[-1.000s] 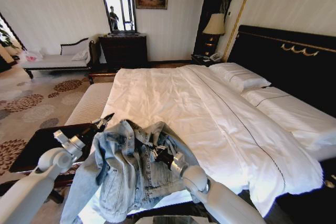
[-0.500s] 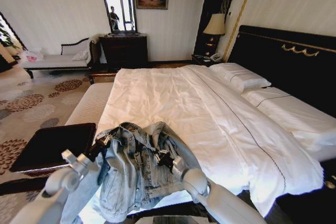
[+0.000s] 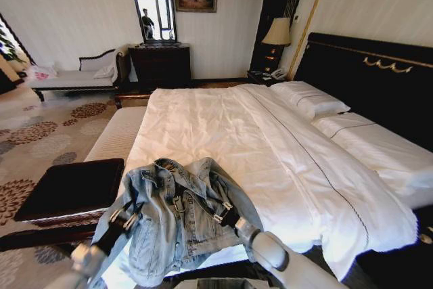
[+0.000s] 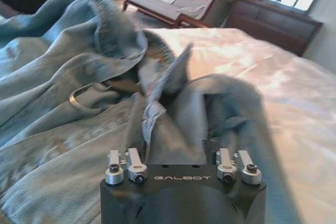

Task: Pick up the clothes from the bed and hang them on the clothes hanger.

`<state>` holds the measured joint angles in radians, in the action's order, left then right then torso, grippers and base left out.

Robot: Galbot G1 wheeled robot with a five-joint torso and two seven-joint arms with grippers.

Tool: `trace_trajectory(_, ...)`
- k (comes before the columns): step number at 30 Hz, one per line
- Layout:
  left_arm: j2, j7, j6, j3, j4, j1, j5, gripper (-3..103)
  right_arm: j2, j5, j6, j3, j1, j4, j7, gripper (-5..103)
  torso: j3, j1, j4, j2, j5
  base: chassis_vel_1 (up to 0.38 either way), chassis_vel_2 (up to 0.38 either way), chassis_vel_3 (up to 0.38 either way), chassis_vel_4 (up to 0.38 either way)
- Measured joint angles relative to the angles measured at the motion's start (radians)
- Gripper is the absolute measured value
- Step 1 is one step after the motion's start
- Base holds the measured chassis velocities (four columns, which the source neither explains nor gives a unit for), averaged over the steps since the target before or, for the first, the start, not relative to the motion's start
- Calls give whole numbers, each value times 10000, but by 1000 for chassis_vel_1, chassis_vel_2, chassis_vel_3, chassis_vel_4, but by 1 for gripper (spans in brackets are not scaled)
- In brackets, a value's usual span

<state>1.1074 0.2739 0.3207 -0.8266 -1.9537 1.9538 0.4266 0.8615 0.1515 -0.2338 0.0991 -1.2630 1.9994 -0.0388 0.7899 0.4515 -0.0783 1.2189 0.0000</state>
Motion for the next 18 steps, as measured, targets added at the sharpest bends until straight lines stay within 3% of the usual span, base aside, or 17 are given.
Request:
trace_trajectory(1,199,-102,151,-80,-145,168,167,66,-102,261,-2,-284,-195,351,-61,66,0,0,-1,0,0,0,0,0,0)
trace_trajectory(3,289,-144,215,-109,-213,240,248,66,-130,432,-14,-419,-296,523,-87,72,1,0,-1,1,0,0,0,0,0)
trace_trajectory(5,541,-256,538,-190,-441,505,561,76,-128,1202,-127,-979,-722,1247,-189,83,1,0,0,0,3,0,0,0,0)
trace_trajectory(6,591,-301,600,-218,-448,554,596,82,-103,1353,-142,-1106,-826,1429,-204,83,1,1,-1,0,3,0,0,0,0)
trace_trajectory(8,767,-571,844,-376,-311,640,523,93,-7,1524,-150,-1363,-931,1805,-267,93,1,0,-2,0,1,0,0,0,0)
trace_trajectory(10,877,-854,999,-497,-98,697,351,97,39,1541,-142,-1443,-866,1938,-319,97,1,0,0,0,0,0,0,0,0)
trace_trajectory(14,1113,-1337,1235,-677,321,837,68,100,110,1332,-133,-1441,-158,1948,-335,100,1,0,1,1,0,0,0,0,0)
trace_trajectory(18,1516,-1525,1985,-747,802,1122,-64,100,246,1121,-71,9,1775,1320,-31,100,4,2,6,-3,2,0,0,0,0)
